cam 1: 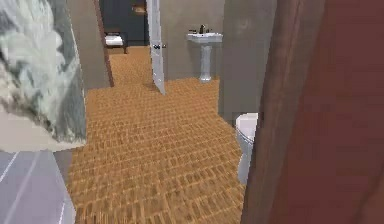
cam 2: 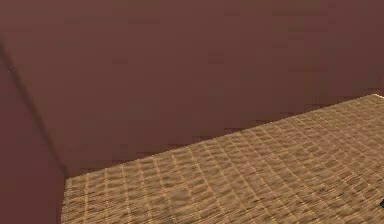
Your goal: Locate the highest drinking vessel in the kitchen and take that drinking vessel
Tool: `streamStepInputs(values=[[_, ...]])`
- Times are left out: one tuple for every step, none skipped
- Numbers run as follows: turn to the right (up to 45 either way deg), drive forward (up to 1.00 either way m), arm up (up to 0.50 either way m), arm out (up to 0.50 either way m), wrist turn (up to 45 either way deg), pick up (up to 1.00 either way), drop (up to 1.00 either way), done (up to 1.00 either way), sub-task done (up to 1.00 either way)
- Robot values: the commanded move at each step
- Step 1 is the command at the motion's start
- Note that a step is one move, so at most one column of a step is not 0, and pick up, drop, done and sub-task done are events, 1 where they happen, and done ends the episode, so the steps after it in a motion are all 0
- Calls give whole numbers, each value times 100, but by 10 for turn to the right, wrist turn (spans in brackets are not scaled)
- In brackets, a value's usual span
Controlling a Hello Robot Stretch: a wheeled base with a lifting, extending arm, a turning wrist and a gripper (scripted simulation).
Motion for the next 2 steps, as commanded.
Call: streamStepInputs(values=[[0,45,0,0,0,0,0,0,0],[30,0,0,0,0,0,0,0,0]])
